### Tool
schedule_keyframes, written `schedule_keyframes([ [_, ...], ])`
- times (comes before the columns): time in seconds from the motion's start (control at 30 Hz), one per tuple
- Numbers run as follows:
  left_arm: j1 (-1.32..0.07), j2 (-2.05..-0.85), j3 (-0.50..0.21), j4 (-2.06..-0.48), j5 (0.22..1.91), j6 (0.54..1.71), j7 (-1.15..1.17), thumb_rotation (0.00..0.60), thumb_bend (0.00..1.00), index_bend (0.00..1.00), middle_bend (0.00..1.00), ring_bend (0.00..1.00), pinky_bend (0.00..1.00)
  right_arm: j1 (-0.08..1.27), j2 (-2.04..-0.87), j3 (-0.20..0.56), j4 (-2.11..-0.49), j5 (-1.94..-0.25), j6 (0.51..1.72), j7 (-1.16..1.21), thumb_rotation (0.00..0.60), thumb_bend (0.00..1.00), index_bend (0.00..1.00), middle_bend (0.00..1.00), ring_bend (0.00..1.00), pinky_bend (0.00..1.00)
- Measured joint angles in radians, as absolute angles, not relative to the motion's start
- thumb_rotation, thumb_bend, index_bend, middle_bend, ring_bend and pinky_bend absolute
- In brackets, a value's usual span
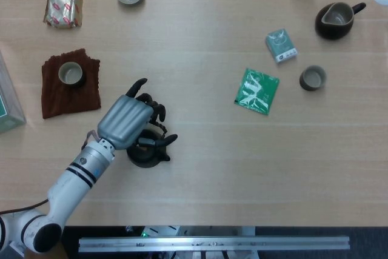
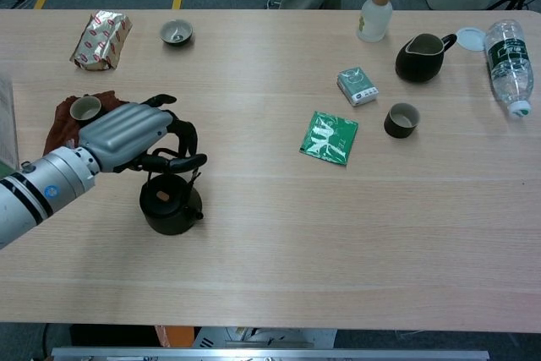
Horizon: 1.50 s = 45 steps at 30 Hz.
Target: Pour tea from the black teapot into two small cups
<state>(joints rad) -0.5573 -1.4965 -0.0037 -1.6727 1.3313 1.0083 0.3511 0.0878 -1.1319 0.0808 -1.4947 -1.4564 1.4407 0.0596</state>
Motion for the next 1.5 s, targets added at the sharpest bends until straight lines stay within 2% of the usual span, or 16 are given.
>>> schedule_keyframes([
  [0.3, -0.527, -1.451, 0.026, -1.724, 1.382, 1.065, 0.360, 0.017, 0.15, 0.46, 0.55, 0.36, 0.00, 0.087, -1.130, 0.079, -1.500, -1.466, 1.449, 0.061, 0.600, 0.26, 0.25, 0.23, 0.04, 0.06],
  [0.87, -0.415, -1.362, 0.118, -1.827, 1.430, 1.173, 0.415, 0.058, 0.15, 0.46, 0.54, 0.37, 0.00, 0.080, -1.126, 0.074, -1.506, -1.483, 1.465, 0.067, 0.600, 0.26, 0.25, 0.22, 0.04, 0.06],
  [1.07, -0.376, -1.357, 0.132, -1.844, 1.450, 1.217, 0.435, 0.115, 0.15, 0.46, 0.54, 0.37, 0.00, 0.079, -1.125, 0.073, -1.502, -1.485, 1.468, 0.075, 0.600, 0.26, 0.25, 0.23, 0.04, 0.06],
  [1.2, -0.355, -1.357, 0.142, -1.859, 1.455, 1.233, 0.464, 0.227, 0.15, 0.47, 0.54, 0.39, 0.00, 0.080, -1.126, 0.072, -1.496, -1.485, 1.465, 0.080, 0.600, 0.26, 0.25, 0.23, 0.04, 0.06],
  [1.5, -0.309, -1.380, 0.168, -1.883, 1.478, 1.256, 0.531, 0.270, 0.15, 0.44, 0.48, 0.39, 0.00, 0.085, -1.129, 0.072, -1.483, -1.487, 1.458, 0.091, 0.600, 0.26, 0.25, 0.23, 0.04, 0.06],
])
